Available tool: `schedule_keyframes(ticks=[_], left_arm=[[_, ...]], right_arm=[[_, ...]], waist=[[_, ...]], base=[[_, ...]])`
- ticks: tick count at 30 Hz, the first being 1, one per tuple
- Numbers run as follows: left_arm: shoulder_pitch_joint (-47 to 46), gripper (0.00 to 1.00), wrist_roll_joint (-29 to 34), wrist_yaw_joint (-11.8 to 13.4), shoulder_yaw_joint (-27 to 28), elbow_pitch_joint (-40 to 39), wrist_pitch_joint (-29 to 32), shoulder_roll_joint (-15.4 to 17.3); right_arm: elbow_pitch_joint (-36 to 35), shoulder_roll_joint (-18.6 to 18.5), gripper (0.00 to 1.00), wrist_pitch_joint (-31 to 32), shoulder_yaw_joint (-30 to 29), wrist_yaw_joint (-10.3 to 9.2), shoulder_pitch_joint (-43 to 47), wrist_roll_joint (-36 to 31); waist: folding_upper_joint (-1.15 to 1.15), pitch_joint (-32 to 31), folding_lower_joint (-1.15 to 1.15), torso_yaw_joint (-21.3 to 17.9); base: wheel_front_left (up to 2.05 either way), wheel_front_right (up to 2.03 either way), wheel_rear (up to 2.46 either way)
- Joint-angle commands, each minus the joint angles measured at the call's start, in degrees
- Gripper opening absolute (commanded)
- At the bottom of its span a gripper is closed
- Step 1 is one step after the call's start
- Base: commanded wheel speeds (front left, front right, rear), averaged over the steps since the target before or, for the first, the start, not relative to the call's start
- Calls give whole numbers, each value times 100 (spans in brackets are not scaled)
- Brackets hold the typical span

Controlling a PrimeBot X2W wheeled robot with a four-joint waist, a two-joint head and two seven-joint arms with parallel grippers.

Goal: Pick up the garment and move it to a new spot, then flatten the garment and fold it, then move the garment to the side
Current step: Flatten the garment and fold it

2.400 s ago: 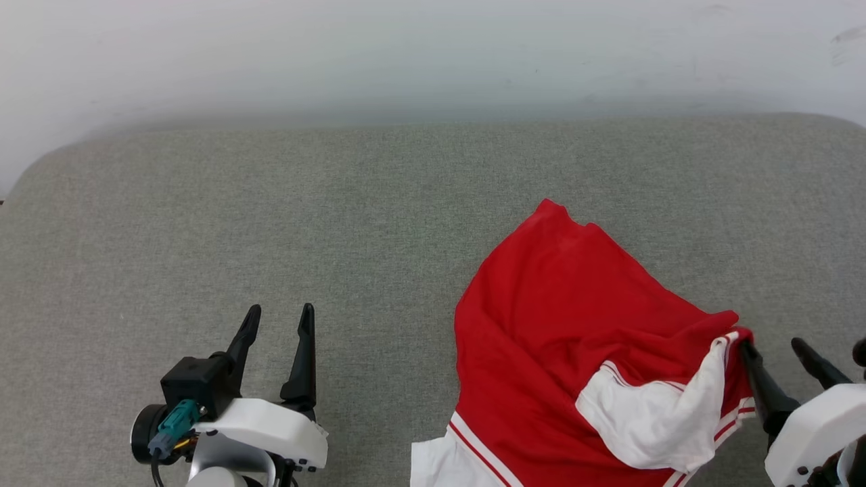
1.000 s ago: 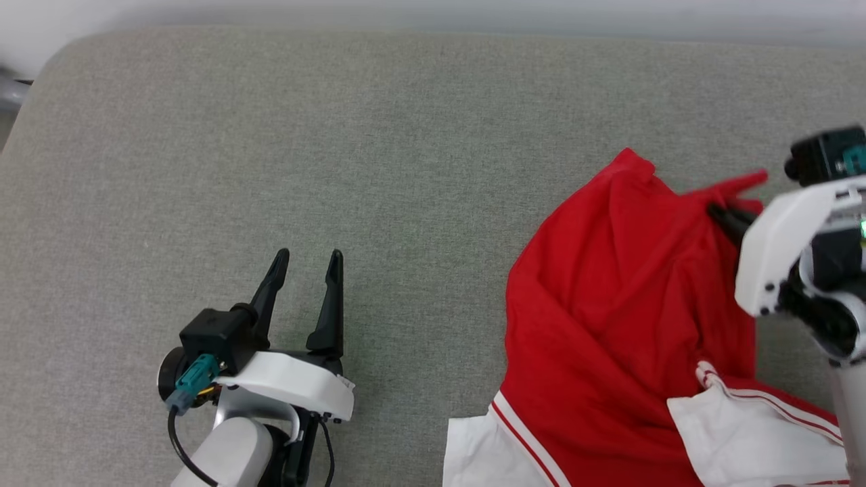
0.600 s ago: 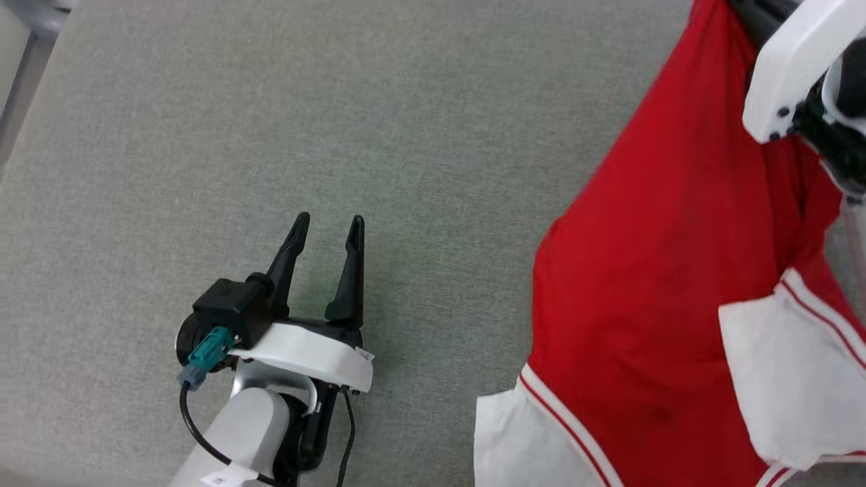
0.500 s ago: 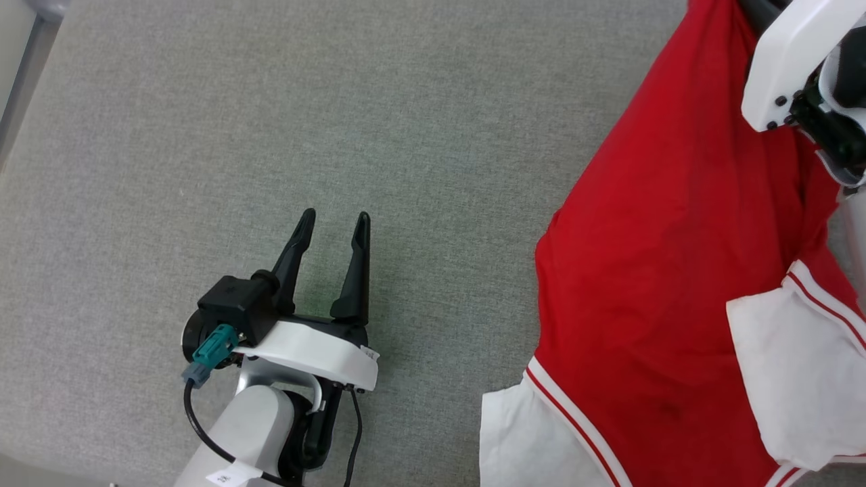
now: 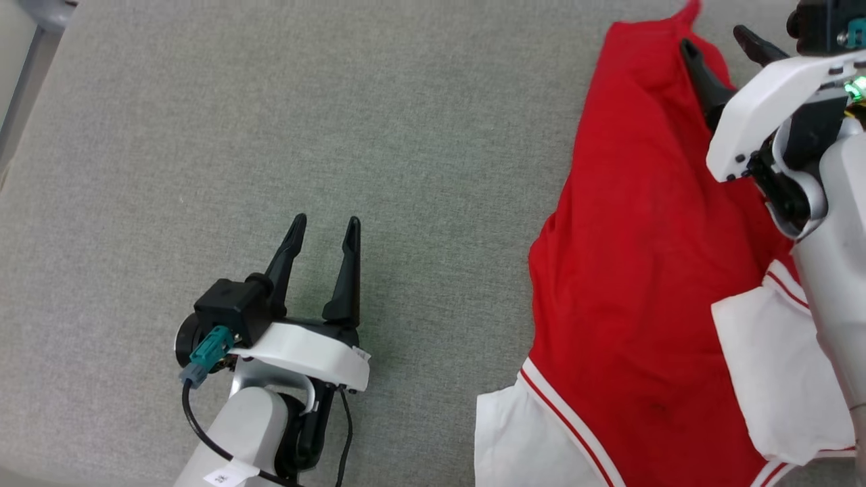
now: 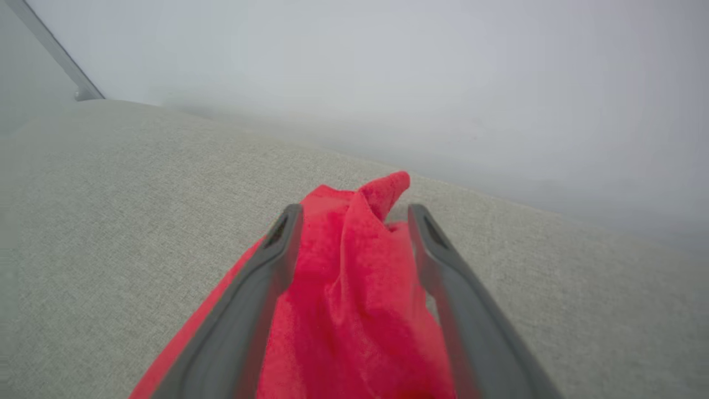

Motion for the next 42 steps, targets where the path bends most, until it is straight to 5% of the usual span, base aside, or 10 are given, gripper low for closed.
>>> schedule_keyframes(ticks=[1, 9, 17, 23, 29, 36, 42], left_arm=[[124, 100, 51, -1, 38, 20, -15, 20], [464, 100, 101, 120, 107, 71, 14, 140], [773, 100, 68, 273, 120, -18, 173, 281], [977, 100, 11, 352, 129, -118, 274, 347], [1077, 100, -16, 392, 137, -205, 336, 417], [1078, 100, -31, 417, 113, -290, 371, 454], [954, 100, -27, 377, 94, -341, 355, 466]], right_arm=[[-34, 18, 100, -390, -35, -6, 177, -41], [-619, 154, 100, -1737, -526, -6, 1261, -495], [-2009, 463, 100, -1661, -1244, -6, 3025, -873], [-3275, 791, 100, -1057, -1649, -5, 4403, -1075], [-4204, 973, 100, 190, -1607, -6, 5577, -952], [-4838, 495, 100, 1763, -1111, -6, 6140, -675], [-4860, 181, 100, 2211, -797, -6, 5897, -534]], waist=[[0, -188, 0, -139], [0, -850, 0, -525], [0, -1314, 0, -835], [0, -1484, 0, -999], [0, -1516, 0, -1108], [0, -1458, 0, -1172], [0, -1290, 0, -1100]], base=[[0, 0, 0], [0, 0, 0], [0, 0, 0], [0, 0, 0], [0, 0, 0], [0, 0, 0], [0, 0, 0]])
